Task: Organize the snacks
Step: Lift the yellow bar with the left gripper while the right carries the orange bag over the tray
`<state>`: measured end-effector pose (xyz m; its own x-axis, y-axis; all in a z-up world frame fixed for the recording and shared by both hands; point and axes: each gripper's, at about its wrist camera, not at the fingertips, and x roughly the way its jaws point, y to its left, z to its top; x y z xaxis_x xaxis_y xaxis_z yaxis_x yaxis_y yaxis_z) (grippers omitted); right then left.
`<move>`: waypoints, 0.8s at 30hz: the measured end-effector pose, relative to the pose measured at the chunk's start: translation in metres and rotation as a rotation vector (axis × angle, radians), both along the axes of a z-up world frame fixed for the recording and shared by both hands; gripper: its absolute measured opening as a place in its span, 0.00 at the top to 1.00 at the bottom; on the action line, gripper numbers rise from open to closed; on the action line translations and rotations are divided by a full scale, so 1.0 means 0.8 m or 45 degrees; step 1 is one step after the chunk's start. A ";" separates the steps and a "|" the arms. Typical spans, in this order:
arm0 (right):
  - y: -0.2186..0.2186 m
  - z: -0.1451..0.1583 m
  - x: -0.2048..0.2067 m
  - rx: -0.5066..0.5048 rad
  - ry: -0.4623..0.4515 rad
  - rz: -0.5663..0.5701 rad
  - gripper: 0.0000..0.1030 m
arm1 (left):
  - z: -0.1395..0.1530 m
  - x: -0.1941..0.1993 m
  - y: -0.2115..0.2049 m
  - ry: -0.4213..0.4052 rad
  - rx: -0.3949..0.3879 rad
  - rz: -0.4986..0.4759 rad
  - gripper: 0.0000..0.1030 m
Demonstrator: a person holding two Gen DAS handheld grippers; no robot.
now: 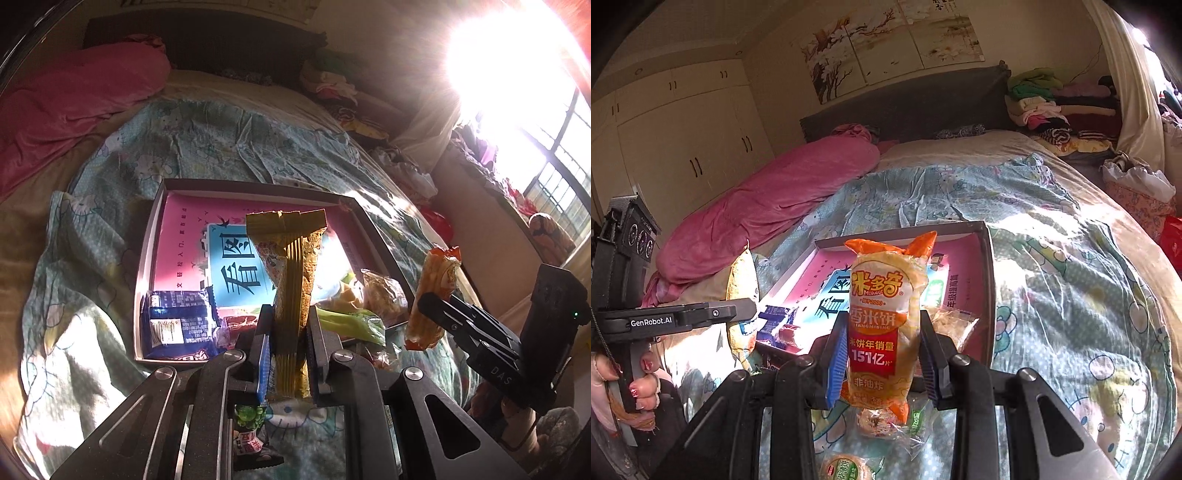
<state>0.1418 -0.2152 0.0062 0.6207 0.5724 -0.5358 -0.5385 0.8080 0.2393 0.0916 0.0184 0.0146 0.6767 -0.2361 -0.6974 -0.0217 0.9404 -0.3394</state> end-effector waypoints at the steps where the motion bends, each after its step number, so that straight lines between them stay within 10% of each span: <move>1: -0.001 0.001 0.001 0.002 -0.002 -0.007 0.66 | 0.000 0.003 0.000 -0.002 0.006 0.004 0.84; 24: 0.009 0.003 0.021 -0.025 -0.037 -0.021 0.66 | -0.016 0.046 -0.017 0.030 0.129 0.030 0.84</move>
